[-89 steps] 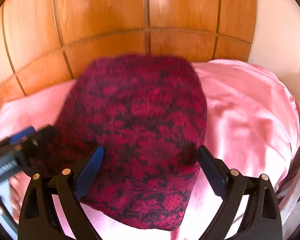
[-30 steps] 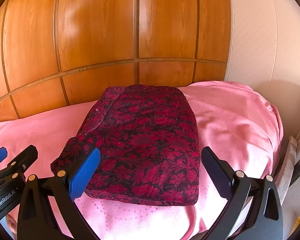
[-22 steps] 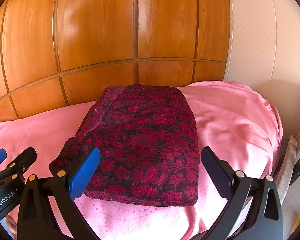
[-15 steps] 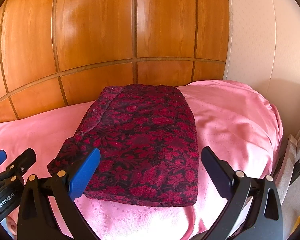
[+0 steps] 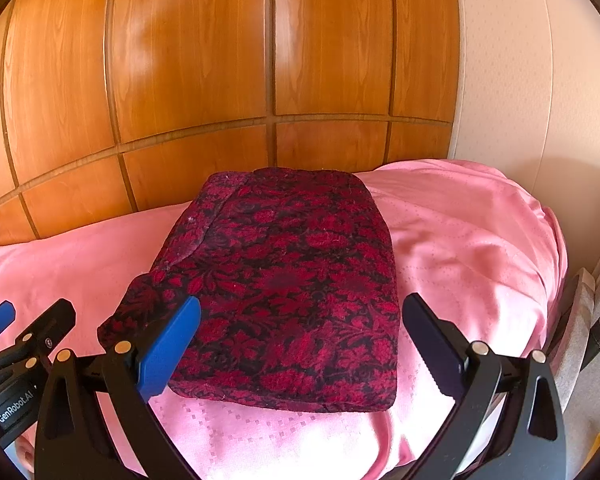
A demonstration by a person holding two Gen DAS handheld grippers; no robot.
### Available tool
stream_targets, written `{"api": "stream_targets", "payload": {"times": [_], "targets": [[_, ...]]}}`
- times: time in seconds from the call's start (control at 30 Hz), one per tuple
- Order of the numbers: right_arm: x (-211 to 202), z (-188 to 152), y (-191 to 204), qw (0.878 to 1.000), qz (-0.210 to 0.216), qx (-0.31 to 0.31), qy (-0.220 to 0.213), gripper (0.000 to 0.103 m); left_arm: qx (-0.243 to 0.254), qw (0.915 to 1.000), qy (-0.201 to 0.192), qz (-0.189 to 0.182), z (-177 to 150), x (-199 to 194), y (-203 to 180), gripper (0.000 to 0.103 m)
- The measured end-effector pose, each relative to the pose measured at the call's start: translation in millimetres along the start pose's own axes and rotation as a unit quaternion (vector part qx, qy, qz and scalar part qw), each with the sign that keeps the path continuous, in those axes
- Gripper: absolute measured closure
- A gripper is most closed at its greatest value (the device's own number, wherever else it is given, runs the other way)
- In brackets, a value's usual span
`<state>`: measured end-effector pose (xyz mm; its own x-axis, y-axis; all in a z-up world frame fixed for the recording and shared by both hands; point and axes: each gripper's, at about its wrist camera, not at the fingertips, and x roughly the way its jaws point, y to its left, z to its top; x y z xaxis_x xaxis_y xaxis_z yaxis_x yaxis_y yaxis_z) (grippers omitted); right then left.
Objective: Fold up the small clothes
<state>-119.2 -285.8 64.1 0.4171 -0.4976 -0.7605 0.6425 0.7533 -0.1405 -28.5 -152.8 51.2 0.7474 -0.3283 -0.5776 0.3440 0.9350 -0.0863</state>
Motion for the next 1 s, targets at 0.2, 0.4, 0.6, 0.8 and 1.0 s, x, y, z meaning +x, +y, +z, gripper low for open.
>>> {"api": "stream_targets", "payload": {"times": [0.2,0.4,0.6,0.8,1.0], "targets": [[-2.5,-1.7,2.7,1.000,-0.001,0.000,-0.002,0.002,-0.001,1.0000,-0.001,0.000,0.5,-0.4,0.3,0.004],[-1.3,-2.2,4.4,1.000,0.002,-0.003,0.001,0.002,0.000,1.0000,-0.004,0.000,1.2,-1.0,0.5,0.004],[-2.2,-3.4,6.2,1.000,0.003,-0.003,0.002,0.002,-0.001,1.0000,-0.006,0.001,1.5,-2.4,-0.3,0.004],[-0.5,-2.3,3.8,1.000,0.004,0.000,0.001,0.002,0.001,1.0000,-0.008,0.001,2.5,-3.1,-1.3,0.004],[-0.1,-2.0,3.3,1.000,0.006,0.001,0.001,0.002,0.000,1.0000,-0.007,0.000,2.8,-3.0,-0.9,0.004]]}}
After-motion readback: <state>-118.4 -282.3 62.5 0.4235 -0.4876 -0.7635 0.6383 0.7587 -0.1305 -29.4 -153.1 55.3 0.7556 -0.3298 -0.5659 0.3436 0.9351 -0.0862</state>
